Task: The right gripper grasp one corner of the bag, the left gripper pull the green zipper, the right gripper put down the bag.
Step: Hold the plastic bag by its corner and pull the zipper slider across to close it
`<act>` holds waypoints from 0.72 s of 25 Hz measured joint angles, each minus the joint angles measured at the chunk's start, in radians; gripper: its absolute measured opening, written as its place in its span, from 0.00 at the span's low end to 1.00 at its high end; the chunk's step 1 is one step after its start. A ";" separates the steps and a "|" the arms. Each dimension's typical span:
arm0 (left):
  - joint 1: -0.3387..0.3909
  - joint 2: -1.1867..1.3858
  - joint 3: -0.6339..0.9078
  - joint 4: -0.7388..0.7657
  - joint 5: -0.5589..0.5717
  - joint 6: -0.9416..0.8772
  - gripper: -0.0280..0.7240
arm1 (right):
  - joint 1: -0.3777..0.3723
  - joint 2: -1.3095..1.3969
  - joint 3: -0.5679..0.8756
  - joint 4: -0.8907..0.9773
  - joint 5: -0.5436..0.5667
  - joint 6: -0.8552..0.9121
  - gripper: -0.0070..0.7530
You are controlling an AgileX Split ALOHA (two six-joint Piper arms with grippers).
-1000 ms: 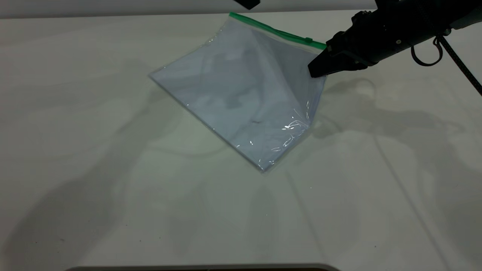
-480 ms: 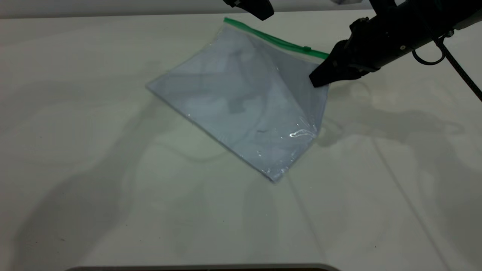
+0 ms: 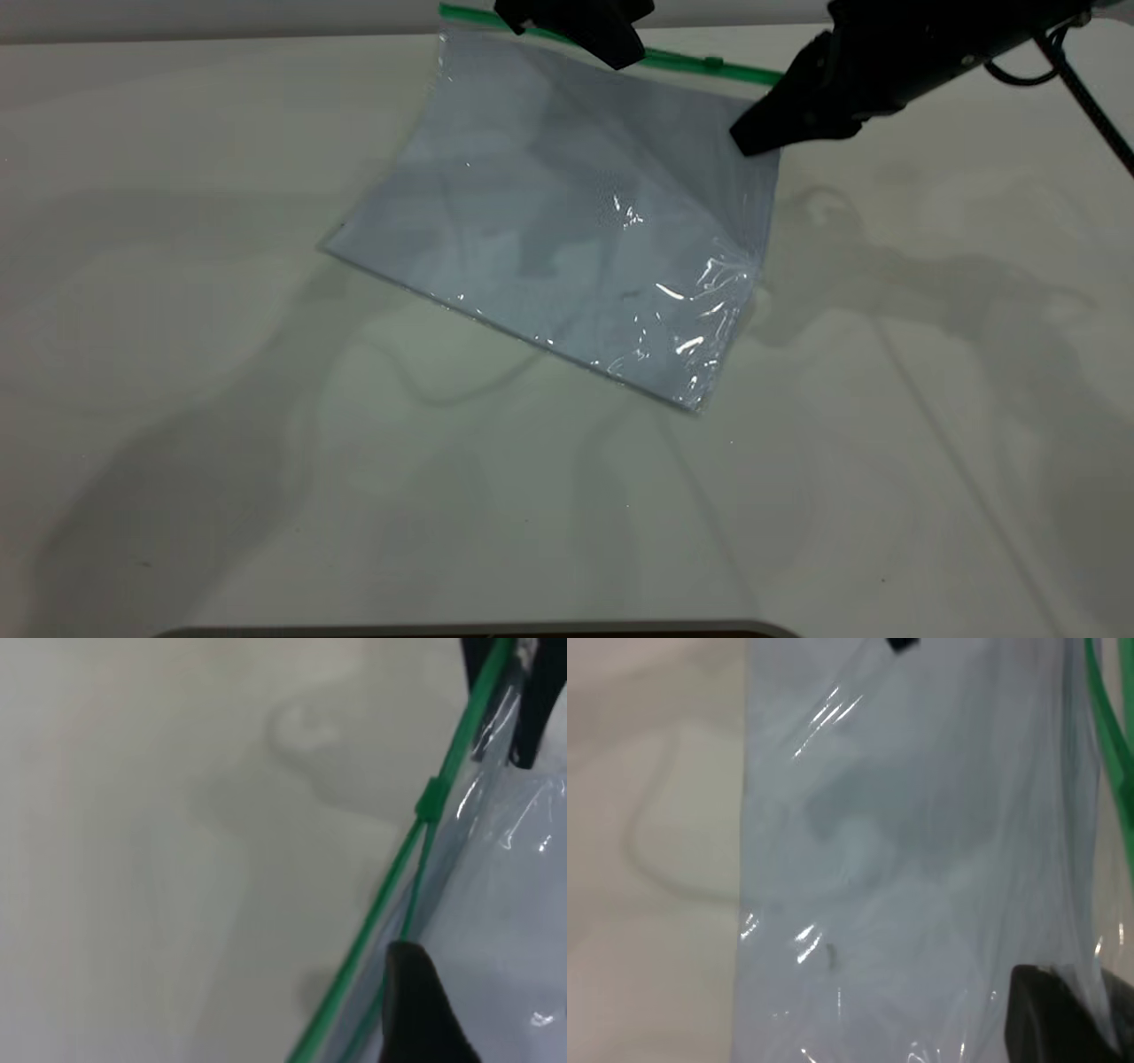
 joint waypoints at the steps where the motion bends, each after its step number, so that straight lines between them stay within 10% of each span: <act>1: 0.000 0.000 0.000 -0.014 0.001 0.020 0.65 | 0.000 0.000 0.000 0.000 0.002 0.000 0.06; 18: -0.026 0.035 0.000 -0.177 -0.005 0.139 0.65 | 0.030 0.000 0.000 0.000 0.008 -0.008 0.06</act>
